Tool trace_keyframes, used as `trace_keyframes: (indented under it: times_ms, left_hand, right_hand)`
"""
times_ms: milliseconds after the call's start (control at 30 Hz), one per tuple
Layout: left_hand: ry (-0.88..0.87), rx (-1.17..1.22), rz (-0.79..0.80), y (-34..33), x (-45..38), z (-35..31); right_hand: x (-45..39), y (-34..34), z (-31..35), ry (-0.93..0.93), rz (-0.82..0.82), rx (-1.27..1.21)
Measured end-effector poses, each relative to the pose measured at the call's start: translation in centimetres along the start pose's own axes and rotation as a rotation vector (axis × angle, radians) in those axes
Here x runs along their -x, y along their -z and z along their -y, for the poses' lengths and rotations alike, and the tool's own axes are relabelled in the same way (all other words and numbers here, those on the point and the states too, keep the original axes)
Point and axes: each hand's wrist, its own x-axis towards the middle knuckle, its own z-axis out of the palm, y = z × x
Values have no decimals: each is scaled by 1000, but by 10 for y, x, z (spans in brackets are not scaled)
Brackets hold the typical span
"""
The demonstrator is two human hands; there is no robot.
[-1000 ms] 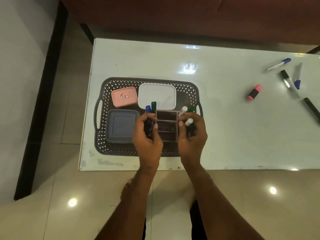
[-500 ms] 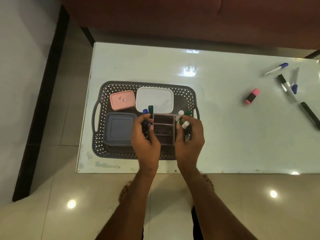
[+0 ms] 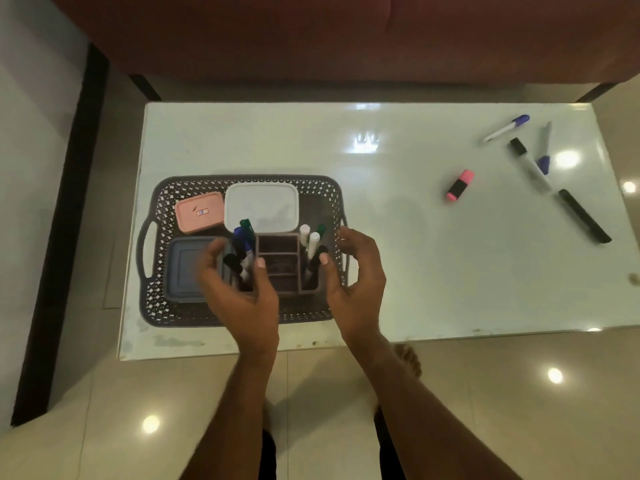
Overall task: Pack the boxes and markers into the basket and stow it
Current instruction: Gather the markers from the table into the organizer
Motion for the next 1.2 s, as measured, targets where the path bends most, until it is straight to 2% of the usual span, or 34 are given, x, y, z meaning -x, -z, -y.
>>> trace_keyframes:
  times_ms: [67, 167, 300, 467, 733, 867, 1067, 1200]
  left_hand:
    - [-34, -13, -43, -7, 3, -12]
    - [-131, 2, -17, -25, 6, -40]
    - [-268, -19, 134, -70, 13, -75]
    - [-307, -94, 311, -143, 35, -102]
    - [-382, -89, 497, -288, 82, -128]
    - [-365, -94, 580, -355, 106, -134]
    - [-348, -243, 692, -449, 145, -131]
    - [-327, -343, 709, -499, 163, -129]
  right_hand:
    - [-9, 14, -2, -2, 8, -2]
    - [-26, 36, -7, 40, 63, 90]
    - [-53, 74, -22, 132, 48, 298]
    - [-89, 132, -56, 131, -39, 466]
    - [-149, 239, -123, 11, -155, 595]
    - [-178, 279, -157, -81, -208, 614]
    - [-212, 330, -208, -194, -236, 664]
    - [-228, 349, -235, -249, -249, 744]
